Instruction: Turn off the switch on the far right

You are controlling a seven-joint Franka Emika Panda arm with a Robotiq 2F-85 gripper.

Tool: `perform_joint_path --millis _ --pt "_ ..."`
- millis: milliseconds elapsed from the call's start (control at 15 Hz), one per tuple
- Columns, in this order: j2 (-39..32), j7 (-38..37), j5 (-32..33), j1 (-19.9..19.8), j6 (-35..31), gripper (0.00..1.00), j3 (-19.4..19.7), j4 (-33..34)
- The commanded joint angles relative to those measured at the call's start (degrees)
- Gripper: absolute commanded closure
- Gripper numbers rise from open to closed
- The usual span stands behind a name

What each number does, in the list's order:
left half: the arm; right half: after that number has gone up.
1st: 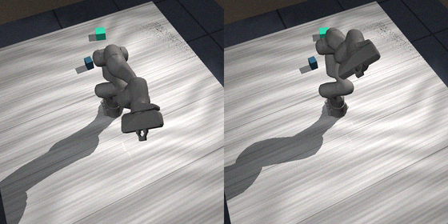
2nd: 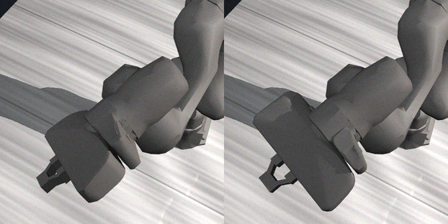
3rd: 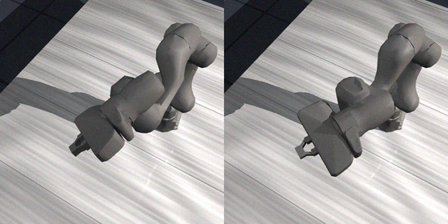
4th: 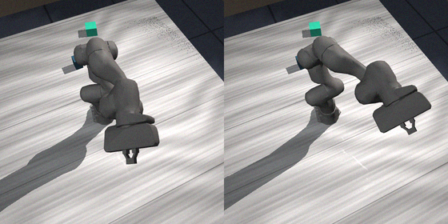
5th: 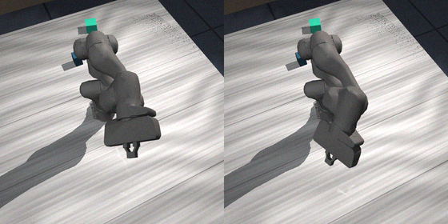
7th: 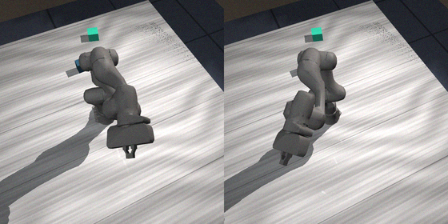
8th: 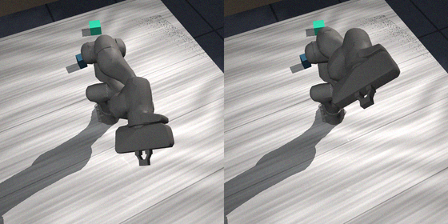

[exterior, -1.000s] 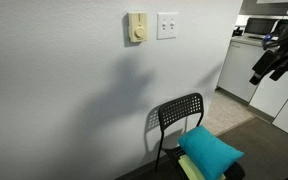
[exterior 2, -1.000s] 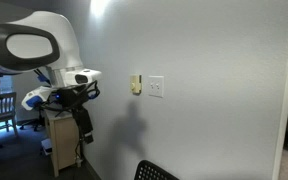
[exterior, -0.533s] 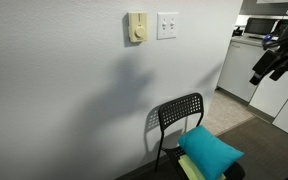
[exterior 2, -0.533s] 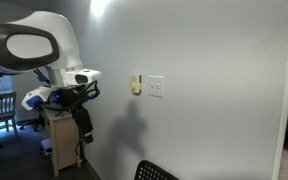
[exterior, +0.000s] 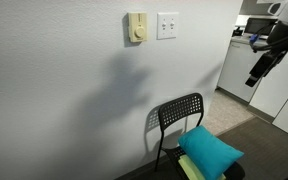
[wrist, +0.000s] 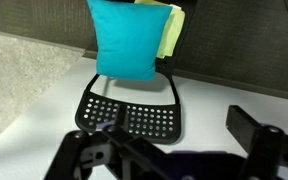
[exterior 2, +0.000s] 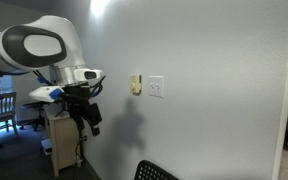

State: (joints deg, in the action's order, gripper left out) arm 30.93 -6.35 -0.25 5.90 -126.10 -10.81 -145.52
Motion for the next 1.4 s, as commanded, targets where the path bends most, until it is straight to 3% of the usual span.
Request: perform_joint_path --millis 0,333,400,600,1000,1200,1333 --pt "-8.45 4.62 7.61 -0.29 2.3 0.0 -0.87 8.81" --pt "-16.13 7.31 21.28 -0.7 7.7 0.0 -2.62 19.69" --pt "-12.62 6.29 17.36 0.72 3.62 0.0 -0.69 14.53" --pt "-15.26 6.3 20.44 0.81 5.98 0.0 -1.25 18.37" --pt "-15.82 7.42 19.9 1.04 5.8 0.0 -1.01 18.87" --pt "-18.15 11.27 23.2 1.06 5.28 0.0 -1.19 21.49" --pt "-20.48 13.52 29.1 0.57 5.99 0.0 -1.9 24.47"
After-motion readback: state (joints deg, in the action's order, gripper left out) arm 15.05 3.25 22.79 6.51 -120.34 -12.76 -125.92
